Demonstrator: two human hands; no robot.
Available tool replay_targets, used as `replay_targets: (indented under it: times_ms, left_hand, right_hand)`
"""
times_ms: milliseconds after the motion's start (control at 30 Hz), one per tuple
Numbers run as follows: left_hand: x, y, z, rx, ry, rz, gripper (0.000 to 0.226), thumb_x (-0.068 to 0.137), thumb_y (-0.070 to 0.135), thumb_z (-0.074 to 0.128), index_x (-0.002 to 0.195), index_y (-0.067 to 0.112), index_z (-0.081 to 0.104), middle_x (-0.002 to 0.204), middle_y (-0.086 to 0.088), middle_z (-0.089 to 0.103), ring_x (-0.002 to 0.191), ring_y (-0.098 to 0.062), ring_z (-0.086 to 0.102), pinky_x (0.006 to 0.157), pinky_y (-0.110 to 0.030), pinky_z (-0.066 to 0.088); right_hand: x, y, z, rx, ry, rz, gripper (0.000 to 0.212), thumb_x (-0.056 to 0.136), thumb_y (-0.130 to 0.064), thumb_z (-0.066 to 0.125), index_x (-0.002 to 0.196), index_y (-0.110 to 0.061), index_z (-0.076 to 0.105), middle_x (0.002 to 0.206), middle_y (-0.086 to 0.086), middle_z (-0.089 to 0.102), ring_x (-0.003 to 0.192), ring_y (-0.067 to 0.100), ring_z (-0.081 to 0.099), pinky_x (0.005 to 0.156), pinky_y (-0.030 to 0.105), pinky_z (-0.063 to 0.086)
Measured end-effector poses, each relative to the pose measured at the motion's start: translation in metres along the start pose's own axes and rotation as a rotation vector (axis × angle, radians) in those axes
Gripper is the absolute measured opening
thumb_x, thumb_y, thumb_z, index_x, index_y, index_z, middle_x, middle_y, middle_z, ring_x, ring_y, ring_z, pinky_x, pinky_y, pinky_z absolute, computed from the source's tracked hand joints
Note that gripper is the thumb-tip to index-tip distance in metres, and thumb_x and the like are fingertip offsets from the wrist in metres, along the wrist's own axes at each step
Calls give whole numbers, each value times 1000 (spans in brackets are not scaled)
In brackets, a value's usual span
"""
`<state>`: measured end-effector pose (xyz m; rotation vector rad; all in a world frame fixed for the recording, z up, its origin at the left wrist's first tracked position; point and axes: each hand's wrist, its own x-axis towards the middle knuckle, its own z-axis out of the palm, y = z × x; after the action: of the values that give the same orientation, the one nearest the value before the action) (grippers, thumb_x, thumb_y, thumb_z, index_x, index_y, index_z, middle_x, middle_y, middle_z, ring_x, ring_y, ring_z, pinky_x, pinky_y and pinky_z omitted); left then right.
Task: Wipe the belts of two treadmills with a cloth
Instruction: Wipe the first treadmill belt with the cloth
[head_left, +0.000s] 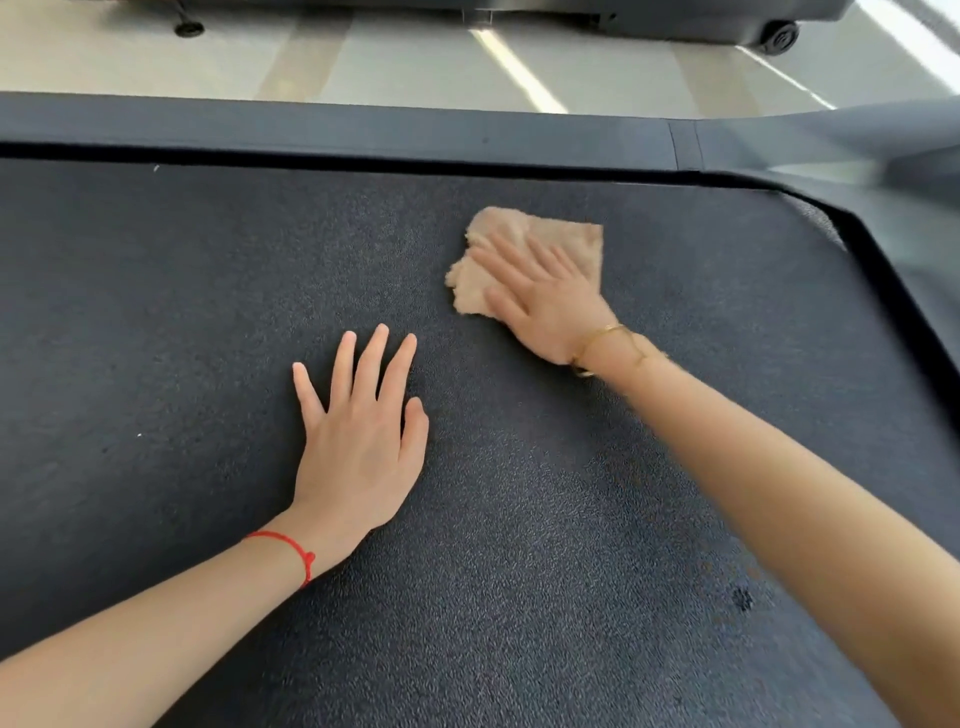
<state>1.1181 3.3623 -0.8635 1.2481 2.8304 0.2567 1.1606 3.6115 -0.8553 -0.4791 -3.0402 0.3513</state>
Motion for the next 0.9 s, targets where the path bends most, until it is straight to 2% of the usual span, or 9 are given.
replay_targets:
  times_ms: [133, 267, 367, 533, 633, 700, 833, 900]
  left_hand:
    - [-1, 1, 1, 10, -3, -7, 67, 94, 43, 6, 158, 26, 13, 165, 1, 12, 154, -23, 2, 118, -66, 6]
    - [-2, 1, 0, 5, 2, -2, 67, 93, 43, 7, 158, 26, 15, 165, 1, 13, 153, -24, 3, 118, -67, 6]
    - [-3, 1, 0, -5, 11, 1, 66, 94, 43, 9, 157, 25, 18, 164, 0, 15, 153, -24, 4, 118, -67, 6]
    - [-3, 0, 2, -33, 39, 1, 58, 99, 36, 22, 156, 24, 23, 163, -1, 19, 153, -25, 8, 116, -68, 7]
    - [-4, -1, 4, -48, 44, 7, 58, 99, 34, 29, 156, 24, 22, 164, -1, 18, 153, -25, 6, 116, -68, 5]
    - [-4, -2, 4, -67, 48, 7, 58, 99, 35, 29, 156, 24, 22, 164, -1, 18, 153, -25, 6, 117, -68, 4]
    - [-4, -1, 3, -80, 56, 0, 58, 99, 35, 29, 156, 24, 25, 164, -2, 19, 153, -26, 7, 117, -68, 3]
    - [-4, -1, 2, -88, 58, -5, 57, 100, 35, 31, 155, 24, 26, 164, -2, 19, 153, -26, 8, 117, -68, 3]
  right_hand:
    - [15, 76, -24, -35, 15, 287, 53, 105, -47, 19, 157, -37, 9, 166, -7, 1, 152, 26, -3, 122, 44, -5]
    - [40, 70, -24, -27, 18, 384, 54, 105, -45, 14, 157, -34, 9, 166, -7, 2, 152, 26, -5, 122, 46, -6]
    - [27, 34, -15, -1, 8, 292, 53, 105, -43, 14, 157, -33, 10, 166, -6, 5, 152, 27, -4, 123, 45, -6]
    - [-56, -35, 3, 6, -27, -8, 51, 106, -43, 17, 157, -37, 11, 165, -10, 6, 152, 22, -5, 121, 40, -8]
    - [-109, -37, 3, 28, -52, -106, 51, 106, -46, 18, 156, -40, 10, 164, -14, 5, 151, 14, -7, 121, 35, -11]
    - [-122, -13, -4, -2, -36, -21, 51, 105, -46, 18, 155, -42, 8, 164, -15, 2, 151, 16, -6, 121, 35, -10]
    - [-113, 22, -17, 7, -22, 297, 51, 106, -44, 19, 156, -41, 8, 165, -12, -2, 152, 24, -7, 122, 43, -7]
    - [-117, 10, -13, 2, -22, 317, 51, 106, -44, 17, 156, -40, 6, 165, -12, -3, 152, 24, -8, 122, 44, -8]
